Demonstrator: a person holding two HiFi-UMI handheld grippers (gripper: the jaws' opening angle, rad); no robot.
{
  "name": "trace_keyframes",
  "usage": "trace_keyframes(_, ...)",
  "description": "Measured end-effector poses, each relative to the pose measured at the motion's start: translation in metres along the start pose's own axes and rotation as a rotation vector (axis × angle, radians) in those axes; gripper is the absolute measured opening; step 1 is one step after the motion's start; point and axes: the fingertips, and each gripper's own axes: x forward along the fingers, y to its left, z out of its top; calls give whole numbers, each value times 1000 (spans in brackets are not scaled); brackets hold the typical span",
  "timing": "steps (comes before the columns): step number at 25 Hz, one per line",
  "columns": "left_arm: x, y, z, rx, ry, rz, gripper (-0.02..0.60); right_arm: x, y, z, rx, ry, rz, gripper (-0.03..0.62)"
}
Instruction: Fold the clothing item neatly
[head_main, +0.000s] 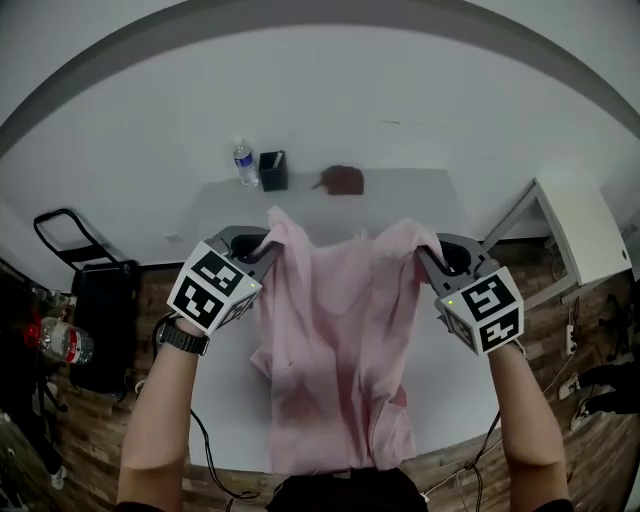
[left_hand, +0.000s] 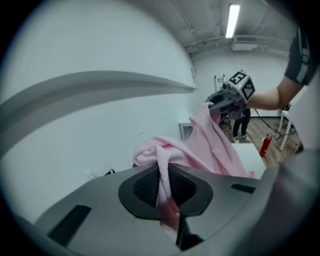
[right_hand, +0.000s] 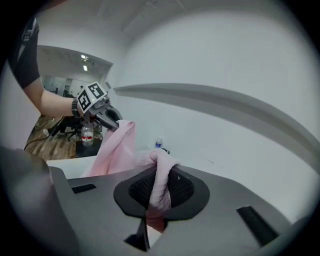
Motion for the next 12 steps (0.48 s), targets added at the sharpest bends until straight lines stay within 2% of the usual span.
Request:
trace_keyframes(3, 51, 22, -32, 18, 93, -15, 20, 50, -2, -39, 23, 67, 20, 35)
trace_keyframes(5, 83, 33, -54, 39, 156, -11, 20, 76, -2, -57, 1, 73, 27, 35)
trace_keyframes(7, 107, 45, -75, 73, 209, 28, 20, 94, -3, -62, -48, 36, 4, 35)
trace_keyframes(9, 128, 58, -90, 66, 234, 72, 20, 113, -10, -71, -38, 33, -31, 35)
trace_keyframes(12, 163, 69, -118, 20, 280, 79, 20, 160, -19, -120, 35, 177, -27, 35)
